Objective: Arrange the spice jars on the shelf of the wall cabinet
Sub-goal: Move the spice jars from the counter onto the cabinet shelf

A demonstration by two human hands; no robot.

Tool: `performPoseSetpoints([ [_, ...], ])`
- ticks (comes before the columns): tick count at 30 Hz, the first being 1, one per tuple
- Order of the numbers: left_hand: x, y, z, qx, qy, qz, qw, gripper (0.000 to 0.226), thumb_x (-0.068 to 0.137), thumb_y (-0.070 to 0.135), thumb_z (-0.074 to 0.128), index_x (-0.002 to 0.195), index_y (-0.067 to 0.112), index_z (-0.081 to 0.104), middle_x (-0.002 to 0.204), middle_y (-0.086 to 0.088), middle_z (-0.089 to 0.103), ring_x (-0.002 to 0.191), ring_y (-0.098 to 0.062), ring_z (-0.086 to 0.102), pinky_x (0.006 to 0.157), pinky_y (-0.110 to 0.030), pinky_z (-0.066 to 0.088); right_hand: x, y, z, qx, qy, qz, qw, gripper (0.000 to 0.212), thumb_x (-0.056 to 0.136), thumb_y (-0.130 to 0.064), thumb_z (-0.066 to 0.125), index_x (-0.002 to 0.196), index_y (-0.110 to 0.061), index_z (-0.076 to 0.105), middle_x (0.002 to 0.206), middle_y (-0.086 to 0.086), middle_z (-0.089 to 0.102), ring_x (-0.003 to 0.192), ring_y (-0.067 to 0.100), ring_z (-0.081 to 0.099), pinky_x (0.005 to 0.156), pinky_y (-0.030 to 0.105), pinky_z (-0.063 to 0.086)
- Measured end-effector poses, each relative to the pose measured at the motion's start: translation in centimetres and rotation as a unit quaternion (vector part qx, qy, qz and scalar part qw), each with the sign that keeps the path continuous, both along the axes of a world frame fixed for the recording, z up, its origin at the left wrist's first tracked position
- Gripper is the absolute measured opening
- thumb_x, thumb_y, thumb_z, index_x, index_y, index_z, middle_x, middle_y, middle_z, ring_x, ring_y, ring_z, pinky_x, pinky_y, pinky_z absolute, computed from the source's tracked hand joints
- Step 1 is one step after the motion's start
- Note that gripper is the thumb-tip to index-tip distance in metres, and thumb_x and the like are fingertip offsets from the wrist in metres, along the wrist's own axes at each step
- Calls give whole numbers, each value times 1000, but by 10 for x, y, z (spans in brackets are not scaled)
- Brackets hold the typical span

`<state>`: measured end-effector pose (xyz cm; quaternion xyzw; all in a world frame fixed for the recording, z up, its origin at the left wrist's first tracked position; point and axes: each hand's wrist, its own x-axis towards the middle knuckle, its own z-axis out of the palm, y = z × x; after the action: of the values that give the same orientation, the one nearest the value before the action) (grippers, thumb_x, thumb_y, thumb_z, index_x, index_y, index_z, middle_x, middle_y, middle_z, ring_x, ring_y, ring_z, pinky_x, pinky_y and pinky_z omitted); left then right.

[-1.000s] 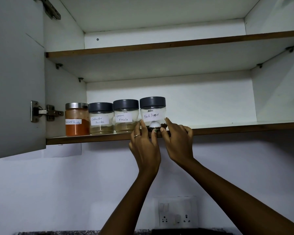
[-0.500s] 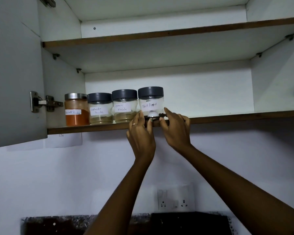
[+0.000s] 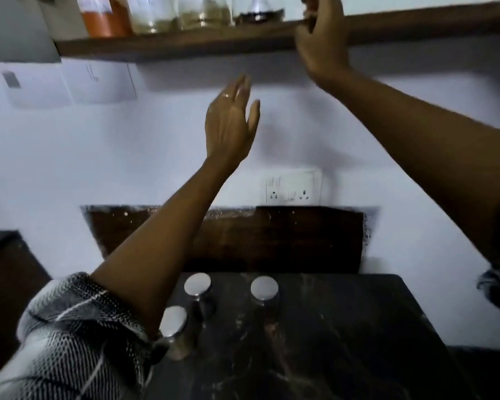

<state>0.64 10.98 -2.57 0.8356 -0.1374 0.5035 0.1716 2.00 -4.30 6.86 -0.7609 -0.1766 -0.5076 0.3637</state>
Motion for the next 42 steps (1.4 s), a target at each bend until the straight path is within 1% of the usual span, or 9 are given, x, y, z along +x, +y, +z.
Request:
performPoseSetpoints([
  [4, -18, 9, -74, 49, 85, -27, 995, 41, 97, 29, 40, 134, 15, 51, 138, -2, 51, 118, -24, 55, 95, -36, 43, -10, -1, -47, -40, -57, -23, 997, 34, 81, -5, 41, 111, 0, 56, 114, 15, 58, 96, 21, 57, 74, 7, 33],
  [6, -22, 12, -103, 39, 127, -31, 991, 38, 96, 27, 42, 132, 16, 53, 135, -2, 54, 114, -25, 57, 91, -35, 44, -15, -1, -77, -66, -58, -27, 996, 34, 77, -3, 42, 107, 0, 58, 112, 16, 58, 98, 23, 56, 76, 15, 39],
  [10, -33, 15, -150, 27, 199, -27, 979, 36, 95, 25, 46, 129, 17, 56, 130, -5, 57, 111, -26, 58, 86, -36, 47, -19, -4, -146, -137, 39, -17, 990, 35, 72, 0, 43, 103, -3, 58, 111, 13, 57, 103, 27, 53, 82, 35, 42],
  [16, -41, 20, -220, 27, 298, -39, 953, 39, 91, 19, 49, 130, 17, 53, 130, -7, 55, 117, -29, 51, 88, -38, 45, -18, -3, -241, -234, 196, 12, 952, 28, 77, -1, 47, 103, -5, 58, 108, 13, 56, 101, 29, 51, 82, 39, 41],
  [21, -30, 30, -282, 45, 443, -66, 893, 50, 91, 24, 53, 139, 16, 42, 138, -8, 45, 125, -26, 45, 97, -40, 43, -15, 12, -306, -311, 332, 44, 889, 25, 82, -9, 51, 106, -9, 57, 113, 11, 53, 103, 27, 51, 85, 39, 42],
  [26, -19, 31, -330, 18, 557, -73, 827, 72, 85, 32, 64, 145, 13, 29, 149, -12, 33, 134, -29, 37, 106, -43, 35, -7, 28, -359, -400, 458, 64, 791, 52, 85, -23, 60, 134, -17, 42, 138, 9, 38, 125, 27, 38, 101, 41, 35],
  [31, -15, 34, -371, -66, 623, -120, 770, 83, 80, 29, 70, 147, 15, 23, 146, -13, 37, 134, -29, 37, 109, -48, 35, 8, 42, -408, -419, 581, 71, 695, 77, 80, -37, 66, 144, -25, 24, 149, 7, 22, 133, 33, 27, 102, 49, 31],
  [36, -19, 35, -403, -140, 666, -158, 715, 80, 76, 21, 74, 142, 13, 28, 140, -11, 45, 129, -27, 44, 106, -37, 37, 15, 49, -437, -419, 630, 88, 648, 101, 68, -36, 77, 147, -31, 14, 153, 8, 14, 136, 37, 21, 104, 54, 31],
  [42, -19, 25, -426, -222, 693, -137, 672, 68, 76, 15, 74, 133, 15, 37, 129, -8, 55, 119, -25, 53, 100, -40, 44, 22, 55, -452, -403, 619, 79, 670, 84, 72, -31, 75, 140, -28, 26, 144, 12, 25, 129, 36, 31, 99, 50, 42],
])
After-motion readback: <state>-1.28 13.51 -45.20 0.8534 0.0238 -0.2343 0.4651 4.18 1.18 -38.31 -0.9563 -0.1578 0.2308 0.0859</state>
